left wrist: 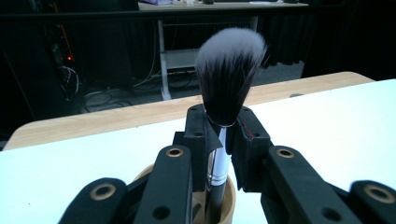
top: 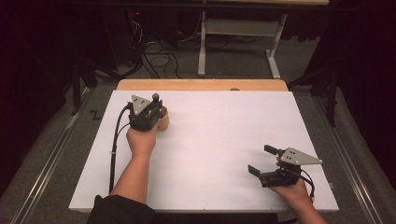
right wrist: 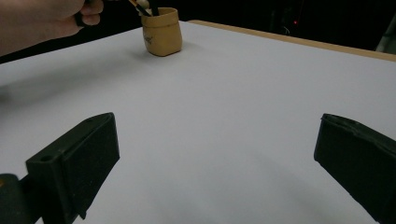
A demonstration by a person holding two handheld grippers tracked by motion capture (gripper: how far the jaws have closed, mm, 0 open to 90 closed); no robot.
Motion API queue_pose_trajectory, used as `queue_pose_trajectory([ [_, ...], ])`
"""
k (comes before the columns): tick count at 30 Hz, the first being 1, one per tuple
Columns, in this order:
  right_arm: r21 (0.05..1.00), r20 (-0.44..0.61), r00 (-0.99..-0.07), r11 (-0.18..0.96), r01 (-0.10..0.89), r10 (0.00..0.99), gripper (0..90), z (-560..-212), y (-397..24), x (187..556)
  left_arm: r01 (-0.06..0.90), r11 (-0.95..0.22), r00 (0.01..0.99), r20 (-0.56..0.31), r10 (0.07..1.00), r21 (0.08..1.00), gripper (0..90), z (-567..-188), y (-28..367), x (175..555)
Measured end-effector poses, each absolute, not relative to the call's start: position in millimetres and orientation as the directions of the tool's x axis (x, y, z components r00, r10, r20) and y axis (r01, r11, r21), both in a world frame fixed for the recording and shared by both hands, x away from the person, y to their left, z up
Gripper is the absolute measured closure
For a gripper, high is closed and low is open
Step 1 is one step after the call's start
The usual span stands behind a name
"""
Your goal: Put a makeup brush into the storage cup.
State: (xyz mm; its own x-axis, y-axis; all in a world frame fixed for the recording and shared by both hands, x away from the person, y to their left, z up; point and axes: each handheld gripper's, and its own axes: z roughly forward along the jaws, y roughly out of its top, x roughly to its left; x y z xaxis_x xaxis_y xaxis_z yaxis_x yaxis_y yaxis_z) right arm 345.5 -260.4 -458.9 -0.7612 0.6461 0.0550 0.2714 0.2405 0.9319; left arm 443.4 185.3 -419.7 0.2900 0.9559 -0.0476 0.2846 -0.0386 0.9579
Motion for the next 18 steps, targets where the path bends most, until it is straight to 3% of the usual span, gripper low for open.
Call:
queue_pose_trajectory([
  [5,0.932,0.061,-0.759,0.235,0.276,0.648,0.7,-459.0,-260.6,345.6,0.283,-0.013,0.321,-0.081,0.944,0.959,58.6,-417.4,187.0,441.7],
  [18,0.931,0.060,-0.760,0.237,0.276,0.647,0.7,-459.2,-259.1,345.4,0.292,-0.013,0.296,-0.077,0.952,0.956,24.1,-410.8,194.6,436.3],
])
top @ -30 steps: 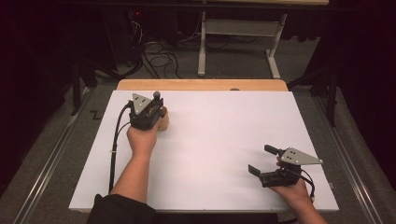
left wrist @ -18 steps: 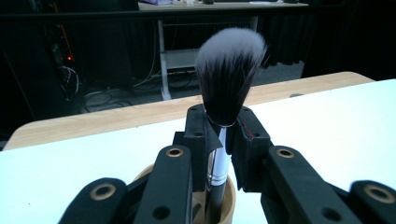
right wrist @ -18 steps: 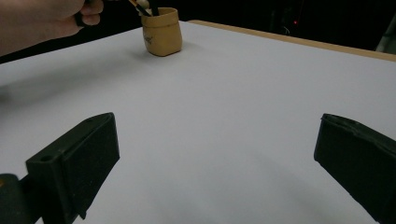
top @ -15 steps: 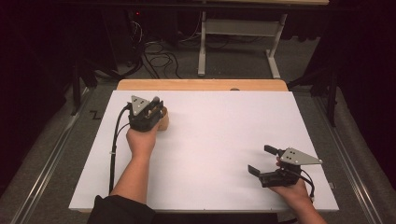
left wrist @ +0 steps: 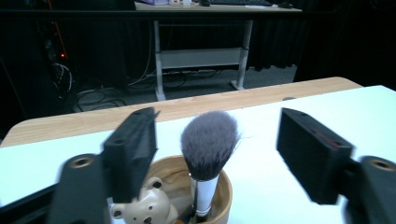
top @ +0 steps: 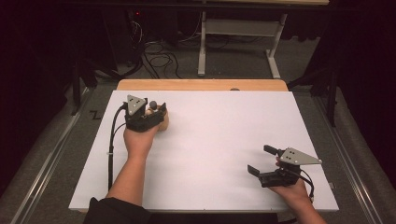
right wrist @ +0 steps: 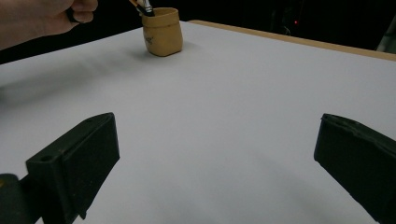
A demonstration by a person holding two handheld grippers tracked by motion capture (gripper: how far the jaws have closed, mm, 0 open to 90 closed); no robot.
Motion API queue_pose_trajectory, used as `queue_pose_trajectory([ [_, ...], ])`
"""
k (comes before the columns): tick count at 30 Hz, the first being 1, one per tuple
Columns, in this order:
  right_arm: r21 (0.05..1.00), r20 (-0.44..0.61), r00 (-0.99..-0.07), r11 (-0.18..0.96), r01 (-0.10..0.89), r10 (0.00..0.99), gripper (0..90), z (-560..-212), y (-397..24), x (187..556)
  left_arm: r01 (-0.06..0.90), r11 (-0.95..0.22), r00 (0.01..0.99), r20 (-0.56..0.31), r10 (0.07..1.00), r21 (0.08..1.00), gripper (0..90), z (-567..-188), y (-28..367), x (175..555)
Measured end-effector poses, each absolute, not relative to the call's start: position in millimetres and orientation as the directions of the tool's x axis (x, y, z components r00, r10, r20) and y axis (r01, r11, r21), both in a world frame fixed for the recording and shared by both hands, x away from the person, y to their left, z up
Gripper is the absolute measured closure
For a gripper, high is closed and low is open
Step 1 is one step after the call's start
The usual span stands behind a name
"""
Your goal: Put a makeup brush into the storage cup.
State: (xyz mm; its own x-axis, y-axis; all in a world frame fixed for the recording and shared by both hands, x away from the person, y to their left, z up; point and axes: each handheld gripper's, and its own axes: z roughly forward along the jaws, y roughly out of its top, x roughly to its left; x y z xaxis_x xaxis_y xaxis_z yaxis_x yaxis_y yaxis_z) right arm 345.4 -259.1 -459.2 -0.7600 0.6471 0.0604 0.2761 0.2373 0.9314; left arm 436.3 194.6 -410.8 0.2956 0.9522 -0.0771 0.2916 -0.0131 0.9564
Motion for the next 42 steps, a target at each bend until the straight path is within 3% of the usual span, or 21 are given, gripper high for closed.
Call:
queue_pose_trajectory([
  [5,0.930,0.059,-0.761,0.241,0.276,0.646,0.7,-459,-258,345,0.301,-0.013,0.315,-0.086,0.945,0.954,16.9,-409,198,434],
  [13,0.930,0.057,-0.759,0.241,0.276,0.649,0.7,-460,-259,346,0.303,-0.029,0.342,-0.080,0.936,0.953,14.6,-405,199,426],
  [28,0.928,0.049,-0.759,0.250,0.274,0.649,0.7,-460,-259,346,0.346,-0.035,0.353,-0.095,0.931,0.938,0.9,-404,205,406],
  [36,0.928,0.047,-0.758,0.253,0.275,0.650,0.7,-461,-259,346,0.339,-0.047,0.365,-0.085,0.927,0.940,0.2,-409,204,390],
  [42,0.926,0.045,-0.757,0.256,0.276,0.652,0.7,-461,-259,346,0.346,-0.026,0.409,-0.126,0.904,0.938,0.2,-416,204,370],
])
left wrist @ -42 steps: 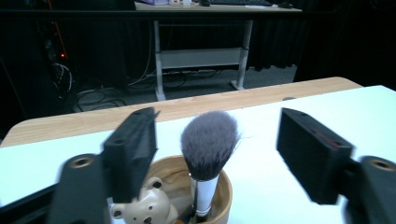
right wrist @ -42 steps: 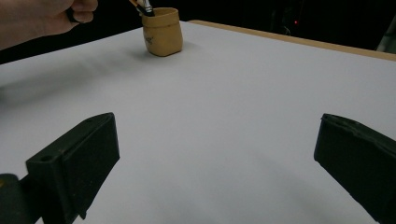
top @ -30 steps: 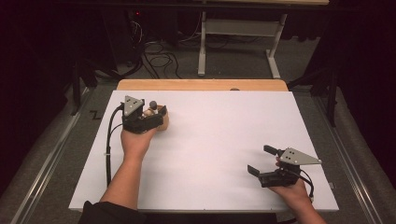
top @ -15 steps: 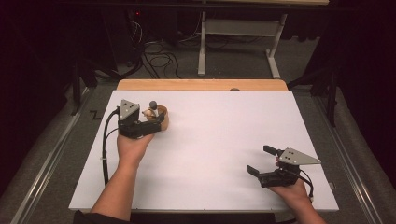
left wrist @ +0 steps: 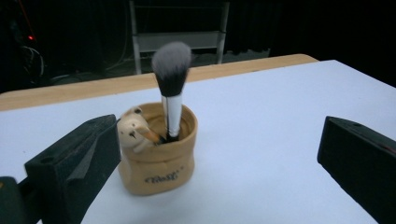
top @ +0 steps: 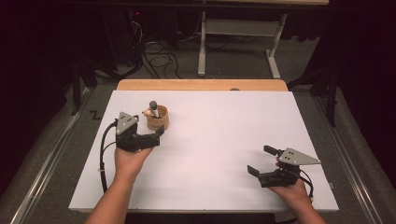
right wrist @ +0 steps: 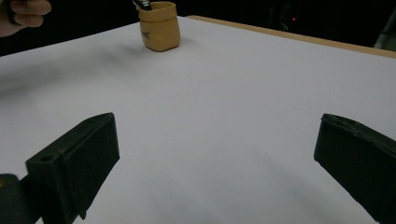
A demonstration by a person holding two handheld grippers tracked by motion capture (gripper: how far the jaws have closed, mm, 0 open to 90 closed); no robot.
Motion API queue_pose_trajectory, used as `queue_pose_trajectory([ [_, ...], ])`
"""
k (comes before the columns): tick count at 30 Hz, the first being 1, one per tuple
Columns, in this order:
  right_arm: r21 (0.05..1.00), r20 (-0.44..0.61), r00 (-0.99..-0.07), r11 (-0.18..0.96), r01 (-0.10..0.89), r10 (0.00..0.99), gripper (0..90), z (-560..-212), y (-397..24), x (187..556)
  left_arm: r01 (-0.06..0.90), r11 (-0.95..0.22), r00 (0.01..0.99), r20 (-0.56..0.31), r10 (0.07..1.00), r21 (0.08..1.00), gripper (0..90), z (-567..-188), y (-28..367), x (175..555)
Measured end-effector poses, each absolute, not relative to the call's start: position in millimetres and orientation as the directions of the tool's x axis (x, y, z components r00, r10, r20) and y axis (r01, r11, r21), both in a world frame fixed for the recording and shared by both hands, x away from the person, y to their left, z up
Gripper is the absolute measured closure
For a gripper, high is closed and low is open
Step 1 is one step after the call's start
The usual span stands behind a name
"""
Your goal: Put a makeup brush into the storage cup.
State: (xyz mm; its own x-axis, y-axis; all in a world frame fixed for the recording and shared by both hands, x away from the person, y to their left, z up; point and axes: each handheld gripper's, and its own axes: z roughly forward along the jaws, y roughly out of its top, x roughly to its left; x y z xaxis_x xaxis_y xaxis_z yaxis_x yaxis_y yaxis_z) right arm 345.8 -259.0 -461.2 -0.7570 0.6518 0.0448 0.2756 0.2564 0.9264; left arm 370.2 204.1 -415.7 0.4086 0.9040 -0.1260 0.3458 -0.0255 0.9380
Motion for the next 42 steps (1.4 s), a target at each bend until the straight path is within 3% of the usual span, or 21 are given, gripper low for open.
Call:
queue_pose_trajectory([
  [12,0.925,0.041,-0.754,0.261,0.277,0.656,0.7,-462,-259,346,0.346,-0.034,0.512,-0.159,0.844,0.938,0.8,-438,191,332],
  [20,0.920,0.021,-0.754,0.282,0.272,0.657,0.7,-464,-257,345,0.335,-0.099,0.539,-0.105,0.836,0.937,0.8,-453,179,307],
  [25,0.919,0.020,-0.746,0.282,0.277,0.666,0.7,-465,-258,345,0.349,-0.106,0.562,-0.117,0.819,0.931,0.8,-471,168,294],
  [30,0.916,0.010,-0.739,0.290,0.276,0.674,0.7,-465,-259,346,0.350,-0.123,0.599,-0.121,0.792,0.929,0.8,-475,168,299],
  [42,0.918,0.010,-0.734,0.284,0.276,0.679,0.6,-465,-259,346,0.331,-0.090,0.573,-0.124,0.810,0.939,0.8,-473,179,299],
])
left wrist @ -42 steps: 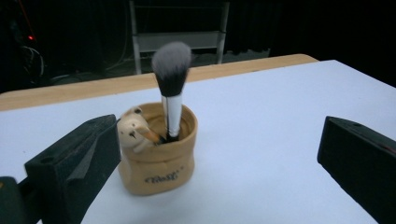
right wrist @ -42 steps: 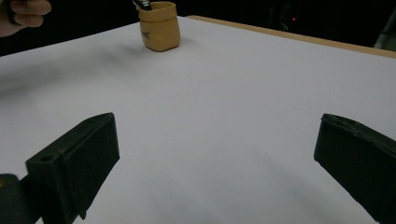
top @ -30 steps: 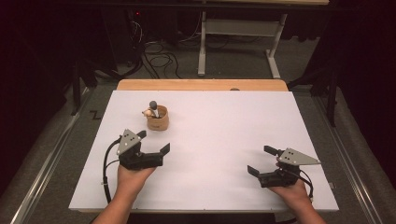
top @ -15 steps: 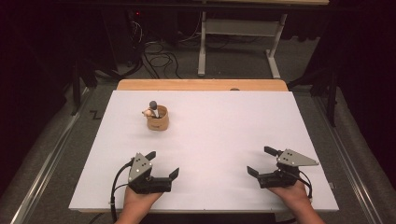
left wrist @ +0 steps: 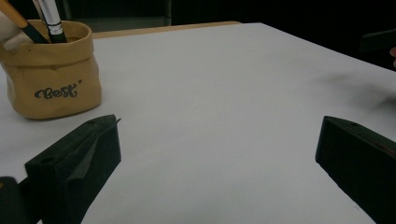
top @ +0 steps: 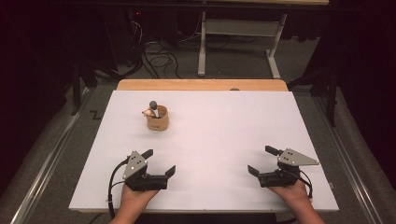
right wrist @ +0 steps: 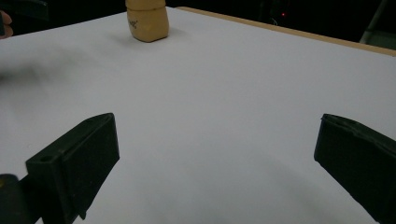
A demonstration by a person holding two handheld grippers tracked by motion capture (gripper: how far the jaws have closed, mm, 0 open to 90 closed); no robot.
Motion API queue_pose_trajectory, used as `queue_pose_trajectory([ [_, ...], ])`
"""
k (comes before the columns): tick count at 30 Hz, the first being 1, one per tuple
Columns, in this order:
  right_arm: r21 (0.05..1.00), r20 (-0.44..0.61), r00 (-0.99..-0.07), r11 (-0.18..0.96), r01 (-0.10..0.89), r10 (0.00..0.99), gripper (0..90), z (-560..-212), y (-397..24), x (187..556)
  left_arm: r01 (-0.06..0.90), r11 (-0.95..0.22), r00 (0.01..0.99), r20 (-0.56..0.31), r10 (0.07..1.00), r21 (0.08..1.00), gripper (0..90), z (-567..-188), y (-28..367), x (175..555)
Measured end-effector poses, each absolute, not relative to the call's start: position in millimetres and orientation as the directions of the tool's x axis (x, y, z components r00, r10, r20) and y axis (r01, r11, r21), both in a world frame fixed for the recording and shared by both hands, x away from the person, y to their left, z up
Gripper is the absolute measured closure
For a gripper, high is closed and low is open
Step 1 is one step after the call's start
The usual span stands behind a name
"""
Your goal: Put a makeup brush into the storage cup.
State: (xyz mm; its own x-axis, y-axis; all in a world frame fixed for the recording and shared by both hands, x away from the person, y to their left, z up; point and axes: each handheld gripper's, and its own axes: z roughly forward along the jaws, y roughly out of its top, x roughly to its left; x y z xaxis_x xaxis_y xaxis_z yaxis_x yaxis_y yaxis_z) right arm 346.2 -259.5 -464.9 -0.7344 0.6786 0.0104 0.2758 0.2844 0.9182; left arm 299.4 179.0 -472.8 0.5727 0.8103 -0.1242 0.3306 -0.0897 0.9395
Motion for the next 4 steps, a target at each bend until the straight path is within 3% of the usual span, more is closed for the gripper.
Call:
queue_pose_trajectory([
  [4,0.919,0.012,-0.736,0.283,0.275,0.677,0.7,-465.0,-259.1,347.2,0.329,-0.092,0.574,-0.122,0.810,0.940,0.8,-472.1,179.2,298.2],
])
